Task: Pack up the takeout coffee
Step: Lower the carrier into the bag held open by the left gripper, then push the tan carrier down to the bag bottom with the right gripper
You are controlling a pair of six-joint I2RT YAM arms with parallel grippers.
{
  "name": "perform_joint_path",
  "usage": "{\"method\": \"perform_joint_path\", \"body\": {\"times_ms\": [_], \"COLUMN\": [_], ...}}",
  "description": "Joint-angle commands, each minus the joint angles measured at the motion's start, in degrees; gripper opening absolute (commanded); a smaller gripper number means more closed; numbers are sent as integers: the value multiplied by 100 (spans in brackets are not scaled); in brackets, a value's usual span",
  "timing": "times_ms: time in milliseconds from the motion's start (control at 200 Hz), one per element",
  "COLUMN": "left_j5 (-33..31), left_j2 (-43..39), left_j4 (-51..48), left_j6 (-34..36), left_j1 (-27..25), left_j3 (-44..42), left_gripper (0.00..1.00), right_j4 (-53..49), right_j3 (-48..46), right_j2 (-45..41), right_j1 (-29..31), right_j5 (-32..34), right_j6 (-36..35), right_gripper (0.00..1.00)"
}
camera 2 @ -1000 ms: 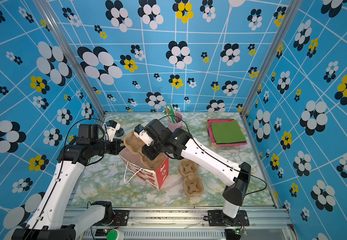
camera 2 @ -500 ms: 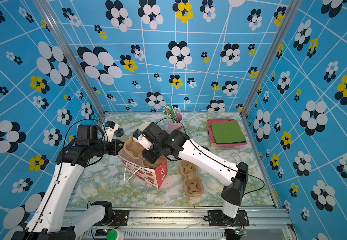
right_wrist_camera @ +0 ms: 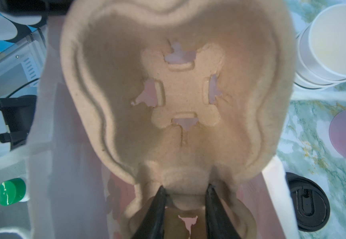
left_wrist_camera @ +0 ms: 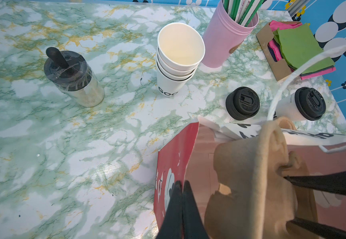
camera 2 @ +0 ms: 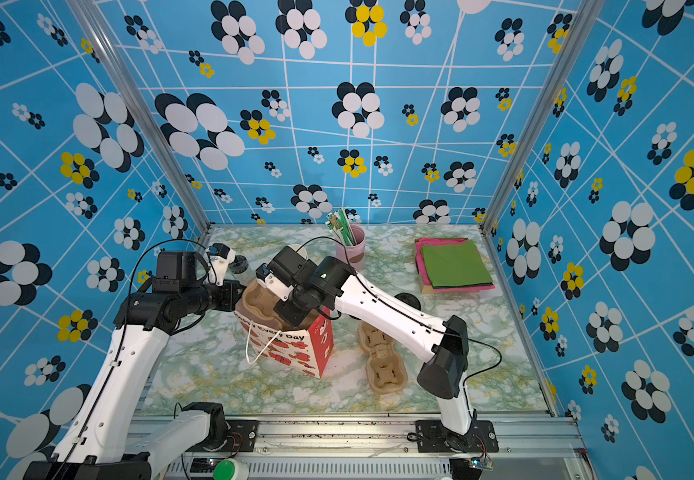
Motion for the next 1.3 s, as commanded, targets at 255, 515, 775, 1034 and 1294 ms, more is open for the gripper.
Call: {"method": "perform_joint_path", "body": {"times_ms": [255,515,775,1034,1294], "left_j5": [-117,-111,-126,-120,-93], "left_j2": [-149,-158,-150,-132,-157], "left_j4": [290,317,318,336,369], "left_j6": [55,51,82,99,100], "left_j1": [48,48,46,44,45], "left_j3": [-88,-147,-200,-249,-271], "left_gripper": [0,0,0,0,0], "right_j4": [-767,-596,-498,-253,-759], "right_j3": [132,107,22,-240,-16], "right_j2": [208,-64,-227,-416,-40], "right_j1": [152,353,528,637,633], "right_j5": [266,381,700,875,1069], "right_j6": [-68,-176,-275,-328,-357], "right_gripper": [30,30,30,31,32]}}
